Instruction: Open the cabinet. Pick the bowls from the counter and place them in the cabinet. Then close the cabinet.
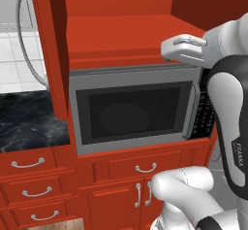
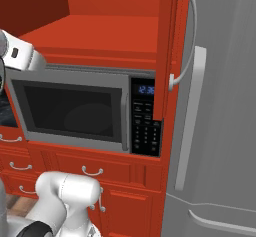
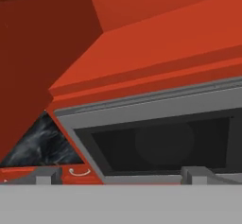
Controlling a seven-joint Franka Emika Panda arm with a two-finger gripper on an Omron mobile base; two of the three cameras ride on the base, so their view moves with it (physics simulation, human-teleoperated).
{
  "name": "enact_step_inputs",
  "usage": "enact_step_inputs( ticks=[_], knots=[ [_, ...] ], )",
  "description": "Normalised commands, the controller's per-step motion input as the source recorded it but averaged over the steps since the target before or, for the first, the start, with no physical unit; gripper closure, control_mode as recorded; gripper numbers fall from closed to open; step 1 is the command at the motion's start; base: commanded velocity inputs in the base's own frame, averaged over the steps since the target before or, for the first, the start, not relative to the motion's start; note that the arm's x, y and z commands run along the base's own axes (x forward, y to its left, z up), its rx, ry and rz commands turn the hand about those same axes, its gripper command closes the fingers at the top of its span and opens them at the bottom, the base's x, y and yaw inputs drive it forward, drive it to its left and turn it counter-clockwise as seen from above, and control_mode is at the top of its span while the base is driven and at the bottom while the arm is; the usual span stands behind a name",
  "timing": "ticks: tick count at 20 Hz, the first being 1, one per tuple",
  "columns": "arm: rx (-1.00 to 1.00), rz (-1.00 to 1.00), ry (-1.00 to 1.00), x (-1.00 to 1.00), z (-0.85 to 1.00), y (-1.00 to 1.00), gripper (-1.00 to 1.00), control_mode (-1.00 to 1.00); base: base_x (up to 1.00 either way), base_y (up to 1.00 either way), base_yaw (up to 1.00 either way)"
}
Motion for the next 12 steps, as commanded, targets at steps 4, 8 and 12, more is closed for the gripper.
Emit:
enact_step_inputs(
  ticks=[4,8,12],
  knots=[
    [0.0,0.01,0.0,-0.02,0.0,0.0,-1.0,-1.0,0.0,0.0,0.0],
    [-0.02,0.0,-0.04,-0.4,0.16,0.0,-1.0,-1.0,0.0,0.0,0.0],
    [-0.09,0.0,-0.02,-0.32,0.35,-0.01,-1.0,-1.0,0.0,0.0,0.0]
  ],
)
